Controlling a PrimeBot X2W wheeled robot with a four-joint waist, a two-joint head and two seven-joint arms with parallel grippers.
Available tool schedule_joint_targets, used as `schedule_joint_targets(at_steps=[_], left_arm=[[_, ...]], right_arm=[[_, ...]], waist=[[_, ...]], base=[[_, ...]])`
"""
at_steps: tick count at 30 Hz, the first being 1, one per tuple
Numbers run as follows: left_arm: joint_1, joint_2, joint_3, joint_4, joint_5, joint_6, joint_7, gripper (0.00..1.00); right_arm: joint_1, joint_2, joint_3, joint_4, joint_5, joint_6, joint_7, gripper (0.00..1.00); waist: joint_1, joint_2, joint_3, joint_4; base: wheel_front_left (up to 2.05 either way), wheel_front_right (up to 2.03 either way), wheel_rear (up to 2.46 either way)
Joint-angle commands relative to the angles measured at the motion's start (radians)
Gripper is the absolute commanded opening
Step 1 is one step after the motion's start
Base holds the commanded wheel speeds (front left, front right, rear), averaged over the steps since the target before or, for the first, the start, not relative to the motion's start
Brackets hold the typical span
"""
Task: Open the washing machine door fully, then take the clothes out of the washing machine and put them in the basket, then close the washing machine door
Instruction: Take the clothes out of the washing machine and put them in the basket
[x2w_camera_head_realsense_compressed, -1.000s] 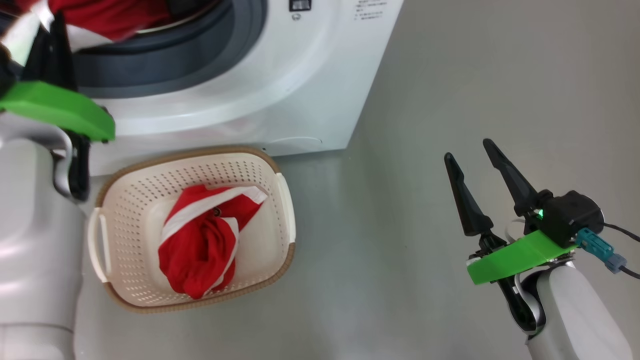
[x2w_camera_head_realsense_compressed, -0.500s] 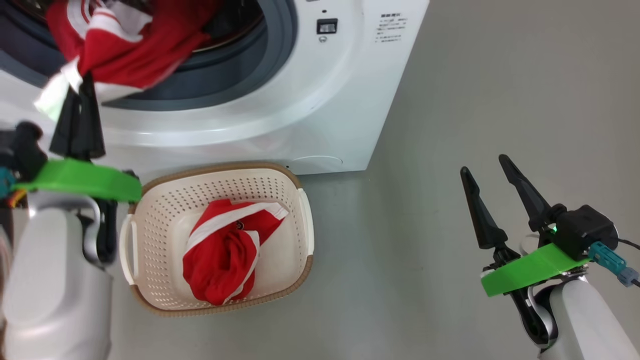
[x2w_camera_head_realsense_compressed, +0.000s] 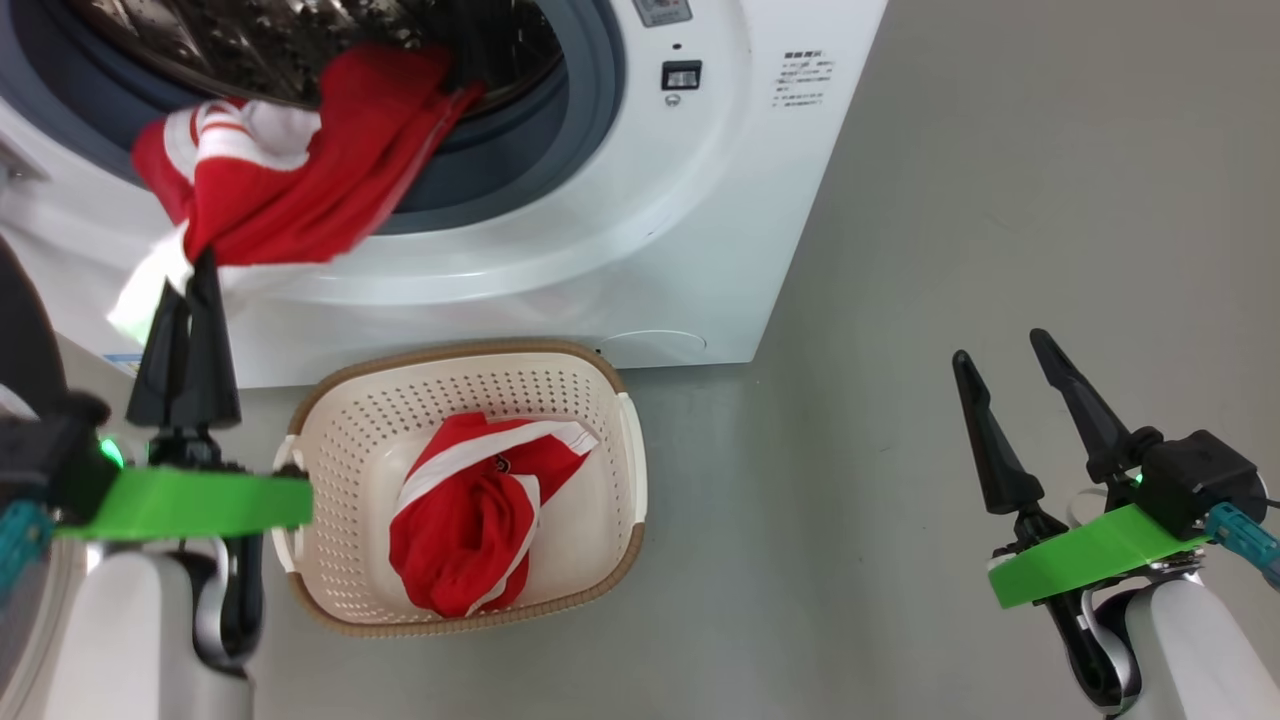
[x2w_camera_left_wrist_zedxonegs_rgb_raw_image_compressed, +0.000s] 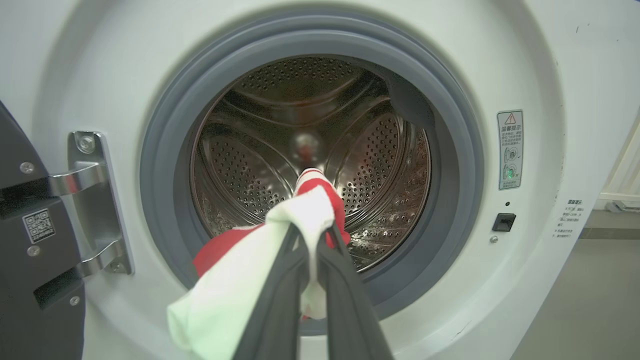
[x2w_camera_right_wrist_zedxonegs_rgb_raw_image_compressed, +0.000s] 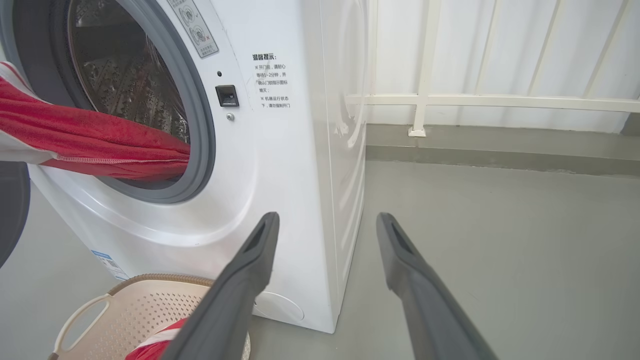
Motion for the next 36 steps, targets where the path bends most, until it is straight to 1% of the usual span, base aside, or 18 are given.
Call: schedule_joint_targets(at_steps=[1,5,12,16,19,23,26,32,36], left_arm=[[0.025,0.02,0.036,-0.067,0.004,-0.007,-0.008,0.0],[0.078,0.005,0.047,-0.165,0.003,-0.004,-0.008,0.0],[0.167,-0.012,0.047,-0.327,0.015,0.015,-0.008,0.0],[0.203,-0.016,0.032,-0.387,0.021,0.024,-0.007,0.0],[0.216,-0.017,0.023,-0.382,0.02,0.025,0.001,0.0],[0.224,-0.017,0.003,-0.306,0.015,0.022,0.003,0.0],[0.213,-0.018,-0.011,-0.211,0.013,0.018,0.001,0.0],[0.161,-0.011,-0.042,0.035,0.017,0.006,-0.005,0.0],[0.099,-0.003,-0.058,0.202,0.02,-0.001,-0.007,0.0]], right_arm=[[0.011,-0.009,0.013,-0.029,0.008,0.002,-0.005,1.0],[0.011,-0.011,0.009,-0.033,0.008,0.002,-0.005,1.0],[0.016,-0.014,0.011,-0.033,0.006,0.002,-0.005,1.0],[0.017,-0.016,0.013,-0.033,0.007,0.002,-0.005,1.0],[0.015,-0.016,0.014,-0.033,0.007,0.002,-0.005,1.0],[0.011,-0.016,0.02,-0.033,0.007,0.002,-0.005,1.0],[0.007,-0.014,0.024,-0.034,0.006,0.002,-0.005,1.0],[-0.001,-0.008,0.031,-0.037,0.004,0.002,-0.005,1.0],[-0.011,-0.003,0.034,-0.042,0.002,0.002,-0.005,1.0]], waist=[[0.0,0.0,-0.003,0.005],[0.0,0.0,-0.001,0.012],[0.0,0.0,-0.008,0.016],[0.0,0.0,-0.007,0.017],[0.0,0.0,-0.005,0.016],[0.0,0.0,0.002,0.011],[0.0,0.0,0.01,0.006],[0.0,0.0,0.03,-0.007],[0.0,0.0,0.058,-0.014]], base=[[0.0,0.0,0.0],[0.0,0.0,0.0],[0.0,0.0,0.0],[0.0,0.0,0.0],[0.0,0.0,0.0],[0.0,0.0,0.0],[0.0,0.0,0.0],[0.0,0.0,0.0],[0.0,0.0,0.0]])
